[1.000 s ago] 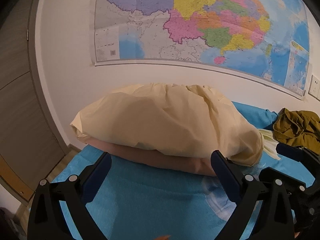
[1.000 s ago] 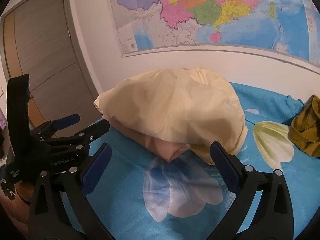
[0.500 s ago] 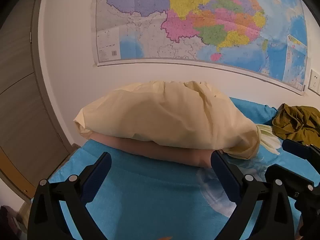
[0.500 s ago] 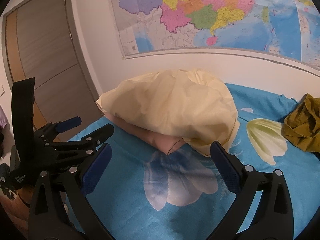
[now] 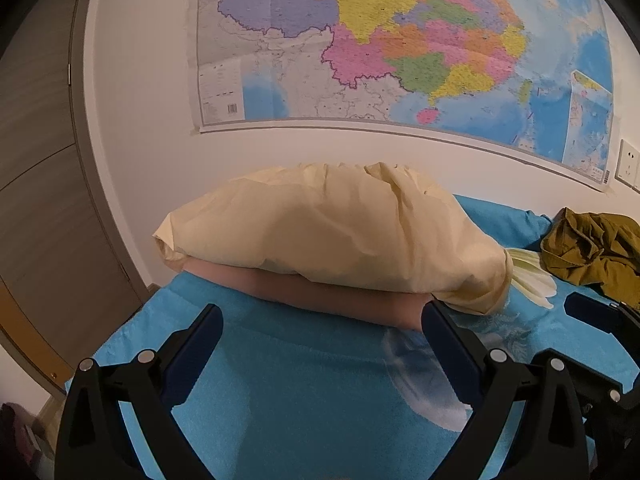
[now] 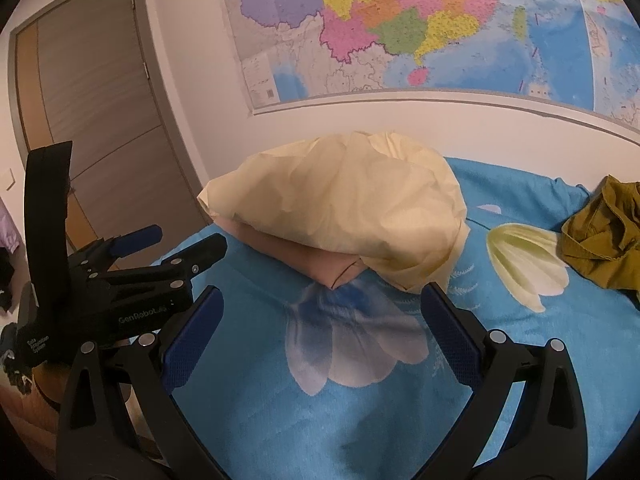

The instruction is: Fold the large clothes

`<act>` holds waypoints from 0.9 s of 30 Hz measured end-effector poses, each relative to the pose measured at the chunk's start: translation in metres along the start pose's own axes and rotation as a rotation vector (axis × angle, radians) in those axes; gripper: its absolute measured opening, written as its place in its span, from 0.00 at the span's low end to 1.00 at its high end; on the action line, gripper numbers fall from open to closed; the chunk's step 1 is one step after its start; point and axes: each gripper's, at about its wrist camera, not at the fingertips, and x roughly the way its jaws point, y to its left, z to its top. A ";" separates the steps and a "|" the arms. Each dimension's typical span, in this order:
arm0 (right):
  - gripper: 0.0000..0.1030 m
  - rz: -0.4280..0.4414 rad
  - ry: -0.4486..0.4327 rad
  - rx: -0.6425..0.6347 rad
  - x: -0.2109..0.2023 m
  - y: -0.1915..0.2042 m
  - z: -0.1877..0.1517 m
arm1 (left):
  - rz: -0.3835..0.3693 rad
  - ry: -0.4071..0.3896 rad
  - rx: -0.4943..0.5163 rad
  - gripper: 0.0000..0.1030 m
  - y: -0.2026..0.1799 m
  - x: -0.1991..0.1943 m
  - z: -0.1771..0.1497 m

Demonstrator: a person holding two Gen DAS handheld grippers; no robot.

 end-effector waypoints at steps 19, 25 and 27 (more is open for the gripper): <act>0.94 0.017 -0.013 0.010 -0.014 -0.006 -0.008 | 0.005 0.017 0.012 0.93 -0.016 -0.009 -0.010; 0.95 0.017 -0.009 0.014 -0.017 -0.008 -0.009 | 0.003 0.018 0.013 0.93 -0.016 -0.008 -0.009; 0.94 0.014 -0.009 0.013 -0.017 -0.007 -0.009 | 0.003 0.019 0.013 0.93 -0.015 -0.008 -0.009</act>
